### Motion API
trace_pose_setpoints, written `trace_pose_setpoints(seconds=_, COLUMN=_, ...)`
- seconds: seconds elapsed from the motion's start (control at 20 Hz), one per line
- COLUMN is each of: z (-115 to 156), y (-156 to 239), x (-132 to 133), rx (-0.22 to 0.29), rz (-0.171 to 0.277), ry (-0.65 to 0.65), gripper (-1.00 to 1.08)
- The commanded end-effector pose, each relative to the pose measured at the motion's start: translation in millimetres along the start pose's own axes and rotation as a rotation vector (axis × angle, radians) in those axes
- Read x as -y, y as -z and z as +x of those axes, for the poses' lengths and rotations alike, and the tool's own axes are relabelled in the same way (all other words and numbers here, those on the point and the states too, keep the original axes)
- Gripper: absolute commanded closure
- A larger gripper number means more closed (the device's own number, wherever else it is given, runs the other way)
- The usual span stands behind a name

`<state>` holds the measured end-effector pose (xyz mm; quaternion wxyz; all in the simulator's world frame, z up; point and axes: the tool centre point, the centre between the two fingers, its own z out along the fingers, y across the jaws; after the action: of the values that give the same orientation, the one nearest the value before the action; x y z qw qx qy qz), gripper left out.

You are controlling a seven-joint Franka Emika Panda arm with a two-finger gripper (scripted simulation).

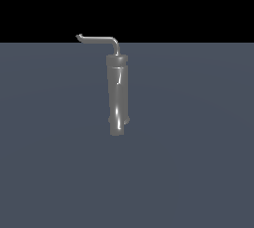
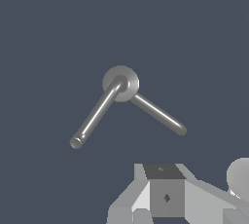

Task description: Turn on the faucet by rotating a designated handle.

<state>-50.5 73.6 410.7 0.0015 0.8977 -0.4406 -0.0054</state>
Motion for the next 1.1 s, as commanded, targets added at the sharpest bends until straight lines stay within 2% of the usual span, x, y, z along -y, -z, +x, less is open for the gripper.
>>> trace_pose_setpoints(seconds=0.0, z=3.5, y=-8.2, x=11.8, rx=-0.001, rz=0.001, ry=-0.059, gripper=1.08)
trace_pose_setpoints(seconds=1.05, z=22.9, y=-88.8, x=98.5, rx=-0.005, rz=0.008, ry=-0.512, gripper=1.08)
